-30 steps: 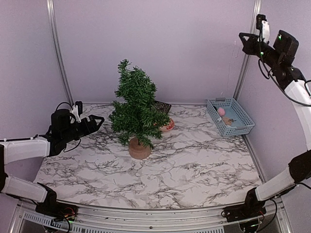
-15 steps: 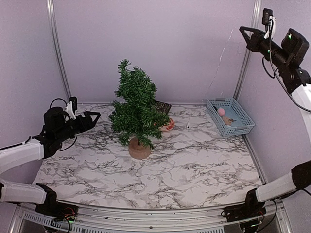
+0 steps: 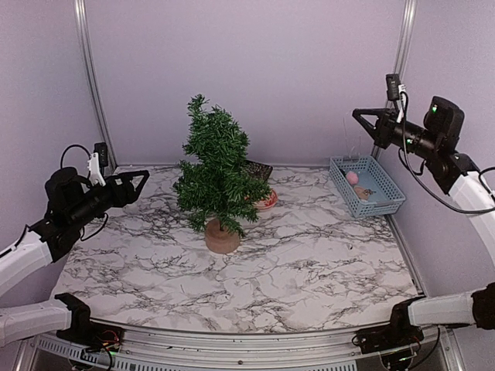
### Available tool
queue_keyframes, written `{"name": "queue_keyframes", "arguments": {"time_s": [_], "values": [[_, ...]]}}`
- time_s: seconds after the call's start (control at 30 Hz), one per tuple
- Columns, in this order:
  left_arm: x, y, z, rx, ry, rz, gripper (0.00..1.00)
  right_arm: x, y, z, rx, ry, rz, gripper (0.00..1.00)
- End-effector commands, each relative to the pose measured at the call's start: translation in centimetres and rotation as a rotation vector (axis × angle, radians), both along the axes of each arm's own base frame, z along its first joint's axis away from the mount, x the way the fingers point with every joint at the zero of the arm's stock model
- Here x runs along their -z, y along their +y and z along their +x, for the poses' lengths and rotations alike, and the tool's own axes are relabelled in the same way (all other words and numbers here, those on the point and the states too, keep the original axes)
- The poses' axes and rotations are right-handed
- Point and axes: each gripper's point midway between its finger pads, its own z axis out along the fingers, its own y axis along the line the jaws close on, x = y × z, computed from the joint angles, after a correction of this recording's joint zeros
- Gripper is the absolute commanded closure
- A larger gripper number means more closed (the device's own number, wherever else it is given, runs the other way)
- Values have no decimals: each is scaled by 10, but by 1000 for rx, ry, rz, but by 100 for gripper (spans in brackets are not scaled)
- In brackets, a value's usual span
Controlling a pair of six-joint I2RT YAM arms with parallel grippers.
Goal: Decorate the small christmas tree
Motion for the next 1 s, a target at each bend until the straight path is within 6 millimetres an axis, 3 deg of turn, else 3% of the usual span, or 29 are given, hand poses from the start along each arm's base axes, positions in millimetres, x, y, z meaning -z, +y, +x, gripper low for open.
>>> {"name": "queue_keyframes", "arguments": {"time_s": [0.0,0.13,0.23,0.37,0.6,0.8,0.97], "values": [[-49,-10,-26,93,-147,14,15,-17,25,-55,-268,-183,-33,100],[-73,-35,-50,253,-220,23,16,-5,35,-79,-413,-213,-45,100],[-77,-62,-64,378,-237,58,18,-2,42,-98,-513,-241,-43,100],[-64,-100,-76,480,-236,180,21,-2,56,-118,-629,-268,-49,100],[-44,-166,-115,641,-324,384,23,4,88,-145,-834,-229,-48,100],[-41,-191,-131,713,-349,446,24,13,109,-169,-971,-187,-64,100],[-32,-202,-132,731,-340,488,26,18,115,-183,-1015,-173,-76,100]]}}
